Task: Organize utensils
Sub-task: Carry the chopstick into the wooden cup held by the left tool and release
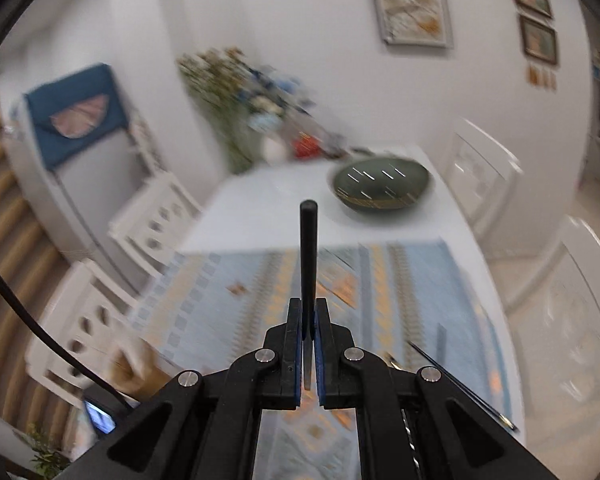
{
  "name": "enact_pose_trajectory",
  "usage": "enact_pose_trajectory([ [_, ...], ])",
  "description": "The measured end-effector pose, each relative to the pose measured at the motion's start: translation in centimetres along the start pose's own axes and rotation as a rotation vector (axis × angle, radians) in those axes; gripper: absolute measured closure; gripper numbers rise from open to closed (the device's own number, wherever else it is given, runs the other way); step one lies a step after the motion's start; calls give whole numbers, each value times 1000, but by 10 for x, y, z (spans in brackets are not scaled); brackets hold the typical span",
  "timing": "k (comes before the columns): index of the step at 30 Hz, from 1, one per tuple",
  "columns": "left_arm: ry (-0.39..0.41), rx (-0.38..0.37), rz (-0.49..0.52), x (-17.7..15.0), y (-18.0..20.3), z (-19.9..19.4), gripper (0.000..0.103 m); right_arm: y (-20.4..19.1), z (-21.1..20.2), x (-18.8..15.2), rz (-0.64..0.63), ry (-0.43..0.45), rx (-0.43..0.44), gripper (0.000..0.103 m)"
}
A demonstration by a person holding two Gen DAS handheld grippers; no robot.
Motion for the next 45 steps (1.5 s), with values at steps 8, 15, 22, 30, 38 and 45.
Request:
enact_pose_trajectory([
  [8, 6, -2, -7, 2, 0, -4, 7, -123, -8, 50, -57, 86, 275, 98],
  [15, 11, -6, -6, 3, 4, -5, 7, -206, 21, 28, -130, 18, 397, 98],
  [22, 14, -9, -11, 2, 6, -6, 7, -230, 54, -13, -144, -88, 429, 98],
  [30, 6, -15, -18, 5, 2, -2, 7, -233, 74, -39, -157, -213, 443, 97],
  [38, 5, -17, -17, 5, 3, -2, 7, -219, 91, -58, -72, -368, 478, 92],
  [45, 4, -15, -15, 5, 3, -1, 7, -202, 76, -31, 20, -280, 510, 42],
])
Point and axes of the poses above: each gripper's, at about its wrist camera, not at the fingertips, and z roughly the way its jaws point, y to its right, x to its top, the point moved 9 cm from there along z, roughly the way its jaws point, and after that the axes turned 9 degrees about y, right-handed, at the moved point
